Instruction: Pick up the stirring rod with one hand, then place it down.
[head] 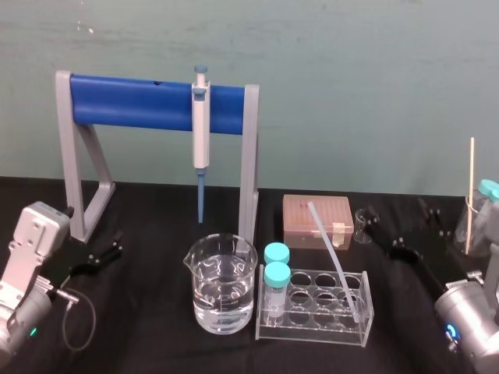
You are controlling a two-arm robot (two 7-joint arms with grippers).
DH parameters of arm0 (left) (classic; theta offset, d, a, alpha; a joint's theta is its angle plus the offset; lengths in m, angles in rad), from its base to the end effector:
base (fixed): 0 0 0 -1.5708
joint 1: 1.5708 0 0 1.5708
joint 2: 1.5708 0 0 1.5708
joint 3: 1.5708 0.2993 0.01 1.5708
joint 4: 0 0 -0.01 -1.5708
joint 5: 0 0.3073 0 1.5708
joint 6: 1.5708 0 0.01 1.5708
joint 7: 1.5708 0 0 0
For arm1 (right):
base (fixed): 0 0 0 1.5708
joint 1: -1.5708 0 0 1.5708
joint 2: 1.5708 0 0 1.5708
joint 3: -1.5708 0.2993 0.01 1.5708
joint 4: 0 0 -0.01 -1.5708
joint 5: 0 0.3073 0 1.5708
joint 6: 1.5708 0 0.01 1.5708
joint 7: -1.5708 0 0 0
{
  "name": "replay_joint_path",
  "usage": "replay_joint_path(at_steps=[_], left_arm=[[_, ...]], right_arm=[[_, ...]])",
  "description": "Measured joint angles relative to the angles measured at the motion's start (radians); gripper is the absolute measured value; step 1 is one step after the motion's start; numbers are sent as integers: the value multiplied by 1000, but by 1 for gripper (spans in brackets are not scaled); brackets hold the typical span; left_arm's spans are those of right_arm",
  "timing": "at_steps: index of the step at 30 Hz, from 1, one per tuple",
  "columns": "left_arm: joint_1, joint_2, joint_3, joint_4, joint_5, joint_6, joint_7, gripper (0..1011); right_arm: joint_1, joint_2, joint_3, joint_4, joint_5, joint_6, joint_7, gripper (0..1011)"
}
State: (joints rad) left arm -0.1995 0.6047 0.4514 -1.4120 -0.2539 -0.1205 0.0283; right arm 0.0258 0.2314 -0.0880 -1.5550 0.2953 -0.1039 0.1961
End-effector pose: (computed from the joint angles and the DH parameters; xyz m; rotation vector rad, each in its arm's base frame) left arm 0.3582 0.0884 -0.3095 0.3045 -0.2850 1.2480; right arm 0.3338 -0.0442 -0.3030 0.1173 -0.0307 -1.2948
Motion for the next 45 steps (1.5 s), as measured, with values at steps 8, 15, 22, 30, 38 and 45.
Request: replay_joint_path(at_steps=[8,15,22,30,38,45], left_arm=[[0,0,0,0,0,0,0,1000],[0,0,0,0,0,0,0,1000],[0,0,0,0,0,0,0,1000],[0,0,0,0,0,0,0,1000],[0,0,0,0,0,0,0,1000],[0,0,0,0,0,0,0,1000]], right_arm=[[-18,5,-1,-14,-14,82,-6,1003],[-18,9,-1,-11,-26,122,-9,1003],[-15,8,1,-6,-26,130,-10,1003],[-15,8,0,-7,-26,125,-10,1003],[-15,9,-1,-7,-25,122,-10,1003],[-15,9,-2,-7,-25,120,-9,1003]])
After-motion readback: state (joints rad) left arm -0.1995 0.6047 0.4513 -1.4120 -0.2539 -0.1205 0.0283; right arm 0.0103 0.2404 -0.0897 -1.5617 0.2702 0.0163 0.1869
